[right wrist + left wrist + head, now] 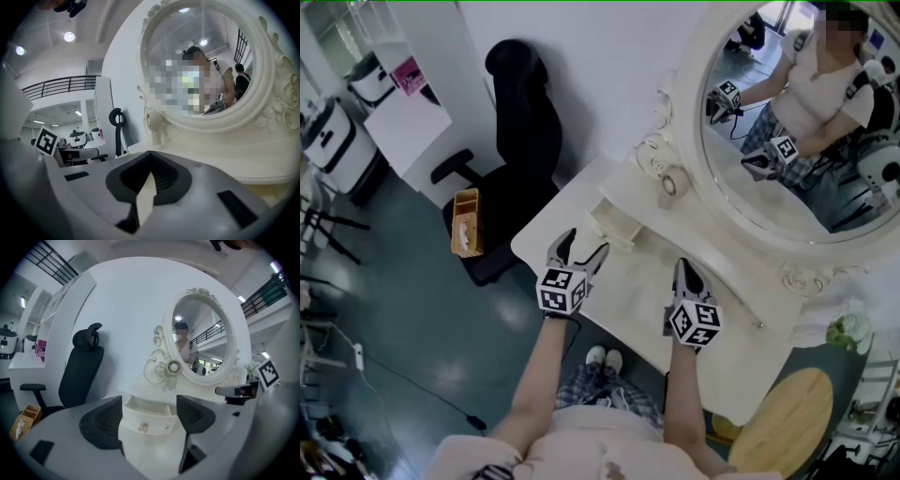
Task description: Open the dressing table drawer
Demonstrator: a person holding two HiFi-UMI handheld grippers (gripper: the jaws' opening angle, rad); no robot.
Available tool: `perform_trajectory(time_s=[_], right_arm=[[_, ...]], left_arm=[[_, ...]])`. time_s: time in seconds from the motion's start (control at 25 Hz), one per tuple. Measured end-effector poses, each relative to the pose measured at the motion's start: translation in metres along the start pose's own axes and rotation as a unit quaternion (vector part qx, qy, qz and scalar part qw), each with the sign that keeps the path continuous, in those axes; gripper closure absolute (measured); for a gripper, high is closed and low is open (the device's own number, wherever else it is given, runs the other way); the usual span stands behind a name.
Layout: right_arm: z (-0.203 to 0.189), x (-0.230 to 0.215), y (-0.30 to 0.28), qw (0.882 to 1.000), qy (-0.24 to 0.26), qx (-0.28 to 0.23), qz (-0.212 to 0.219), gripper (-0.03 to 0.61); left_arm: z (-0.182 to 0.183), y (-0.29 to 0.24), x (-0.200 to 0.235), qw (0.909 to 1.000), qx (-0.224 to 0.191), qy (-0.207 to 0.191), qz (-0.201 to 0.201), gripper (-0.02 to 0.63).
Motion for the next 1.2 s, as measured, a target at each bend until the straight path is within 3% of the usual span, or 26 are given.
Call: perform_trajectory(time_s=[0.16,0.24,0.36,0.44,0.52,0.84,1.2], right_arm=[[0.019,-0.005,0.018,1.0,0.001,-0.023,-0.008,0.563],[0.029,-0.009,0.026,0.999,0.004,-0.037,-0.013,0.563],[0.041,-0.016,0.041,0.998,0.005,-0.053,-0.018,0.563],[0.05,-0.022,0.051,0.998,0.003,-0.064,-0.02,0.563],[0.057,-0.028,0.061,0.997,0.003,-0.079,-0.026,0.563],[0.078,-0.048,0.099,0.99,0.021,-0.127,-0.062,0.563],[0.087,-0.069,0.117,0.986,0.04,-0.132,-0.094,0.564]], left_arm=[[0.027,0.01,-0.015,0.9997,-0.02,-0.014,-0.009,0.257],[0.041,0.015,-0.02,0.9992,-0.034,-0.02,-0.008,0.352],[0.059,0.025,-0.031,0.9985,-0.05,-0.018,-0.009,0.409],[0.067,0.03,-0.04,0.9982,-0.052,-0.029,-0.01,0.5],[0.072,0.032,-0.049,0.9975,-0.05,-0.049,-0.014,0.551],[0.066,0.037,-0.07,0.9968,-0.036,-0.065,-0.029,0.588],[0.068,0.03,-0.081,0.9962,-0.041,-0.058,-0.049,0.588]])
Point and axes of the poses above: the fingertips, and each gripper's own axes: y backward along the fingers, x to its left, z out of its top, the point moved 5 cm from there along y, backward along the fingers, and after that the axes turned 5 degrees about -z, right-handed, at the moved point
